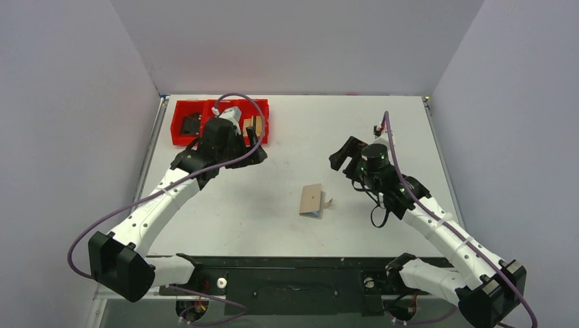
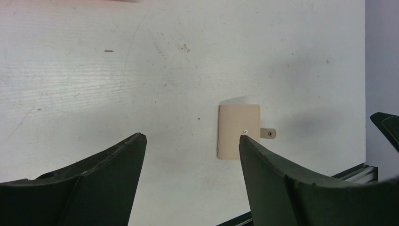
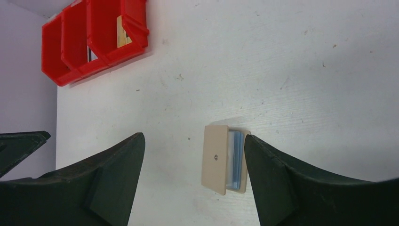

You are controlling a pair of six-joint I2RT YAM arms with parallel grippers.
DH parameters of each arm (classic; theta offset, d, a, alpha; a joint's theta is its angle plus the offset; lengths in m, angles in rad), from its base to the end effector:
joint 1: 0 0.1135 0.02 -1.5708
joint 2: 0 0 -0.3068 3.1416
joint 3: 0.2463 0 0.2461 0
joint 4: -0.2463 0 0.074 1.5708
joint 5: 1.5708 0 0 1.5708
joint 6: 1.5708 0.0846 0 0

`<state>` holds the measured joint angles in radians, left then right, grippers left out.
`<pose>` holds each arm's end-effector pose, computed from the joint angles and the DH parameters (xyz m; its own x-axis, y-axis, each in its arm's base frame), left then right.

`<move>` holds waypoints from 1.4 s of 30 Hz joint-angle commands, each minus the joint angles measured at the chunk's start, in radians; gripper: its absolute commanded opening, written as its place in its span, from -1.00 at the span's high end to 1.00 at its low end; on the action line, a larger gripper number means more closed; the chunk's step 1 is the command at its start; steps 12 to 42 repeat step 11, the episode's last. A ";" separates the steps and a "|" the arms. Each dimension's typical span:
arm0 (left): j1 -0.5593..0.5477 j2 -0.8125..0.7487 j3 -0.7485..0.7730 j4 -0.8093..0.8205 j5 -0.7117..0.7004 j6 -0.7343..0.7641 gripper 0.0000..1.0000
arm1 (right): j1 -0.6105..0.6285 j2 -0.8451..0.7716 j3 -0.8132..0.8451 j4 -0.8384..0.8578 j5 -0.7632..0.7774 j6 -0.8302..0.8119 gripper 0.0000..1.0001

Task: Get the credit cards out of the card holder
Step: Reset both arms

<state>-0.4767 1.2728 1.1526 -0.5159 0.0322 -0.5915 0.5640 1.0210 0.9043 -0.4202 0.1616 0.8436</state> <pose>0.2667 -0.1408 0.3435 -0.7067 -0.2623 -0.6571 0.1055 0.8793 -0.4644 0.2093 0.1163 0.3263 -0.5942 0.4966 -0.6327 0.0499 0.8079 0.5872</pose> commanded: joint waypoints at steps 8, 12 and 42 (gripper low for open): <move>0.038 -0.050 0.015 -0.049 -0.023 0.074 -0.41 | -0.017 0.034 0.077 0.048 0.033 -0.026 -0.47; 0.042 -0.048 0.015 -0.055 -0.053 0.077 -0.41 | -0.021 0.034 0.085 0.042 0.035 -0.026 -0.47; 0.042 -0.048 0.015 -0.055 -0.053 0.077 -0.41 | -0.021 0.034 0.085 0.042 0.035 -0.026 -0.47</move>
